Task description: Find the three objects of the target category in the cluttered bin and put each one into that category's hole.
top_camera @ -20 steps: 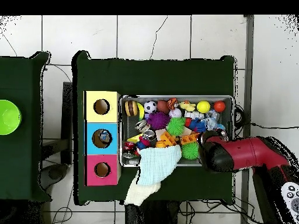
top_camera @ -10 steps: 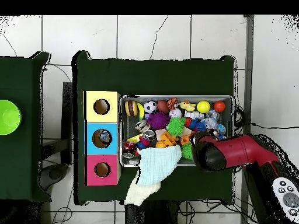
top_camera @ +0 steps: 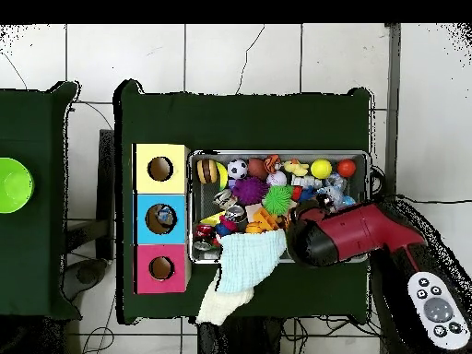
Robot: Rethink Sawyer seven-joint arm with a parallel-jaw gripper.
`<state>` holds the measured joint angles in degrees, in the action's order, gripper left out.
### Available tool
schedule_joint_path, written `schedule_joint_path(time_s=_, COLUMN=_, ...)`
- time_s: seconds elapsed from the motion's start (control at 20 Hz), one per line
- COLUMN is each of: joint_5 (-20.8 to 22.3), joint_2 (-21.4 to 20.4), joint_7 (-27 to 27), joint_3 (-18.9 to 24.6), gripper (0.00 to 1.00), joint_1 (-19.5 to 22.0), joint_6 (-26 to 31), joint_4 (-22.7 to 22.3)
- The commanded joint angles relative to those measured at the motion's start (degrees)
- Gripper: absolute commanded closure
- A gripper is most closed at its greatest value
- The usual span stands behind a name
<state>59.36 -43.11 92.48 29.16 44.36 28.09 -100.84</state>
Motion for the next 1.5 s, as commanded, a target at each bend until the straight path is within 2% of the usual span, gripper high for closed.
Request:
schedule_joint_path(time_s=0.05, joint_5=4.6, joint_2=-1.4, joint_7=-11.9, joint_3=0.1, gripper=0.00, joint_1=-1.8, joint_6=3.2, joint_4=2.1)
schedule_joint_path(time_s=0.25, joint_5=6.4, joint_2=-2.2, joint_7=-10.7, joint_3=-1.3, gripper=0.00, joint_1=-2.8, joint_6=3.1, joint_4=2.2)
schedule_joint_path(time_s=0.35, joint_5=8.8, joint_2=-2.5, joint_7=-9.5, joint_3=-2.9, gripper=0.00, joint_1=-3.6, joint_6=2.7, joint_4=2.4)
schedule_joint_path(time_s=0.65, joint_5=17.7, joint_2=0.9, joint_7=-1.7, joint_3=-7.5, gripper=0.00, joint_1=-6.7, joint_6=-1.2, joint_4=4.6)
schedule_joint_path(time_s=0.95, joint_5=20.9, joint_2=2.7, joint_7=1.4, joint_3=-8.8, gripper=0.00, joint_1=-6.8, joint_6=-4.2, joint_4=5.3)
schedule_joint_path(time_s=1.35, joint_5=26.1, joint_2=9.9, joint_7=7.2, joint_3=-11.8, gripper=0.00, joint_1=-8.4, joint_6=-9.1, joint_4=9.7)
schedule_joint_path(time_s=1.5, joint_5=26.7, joint_2=12.4, joint_7=7.7, joint_3=-12.5, gripper=0.00, joint_1=-9.1, joint_6=-10.3, joint_4=11.8)
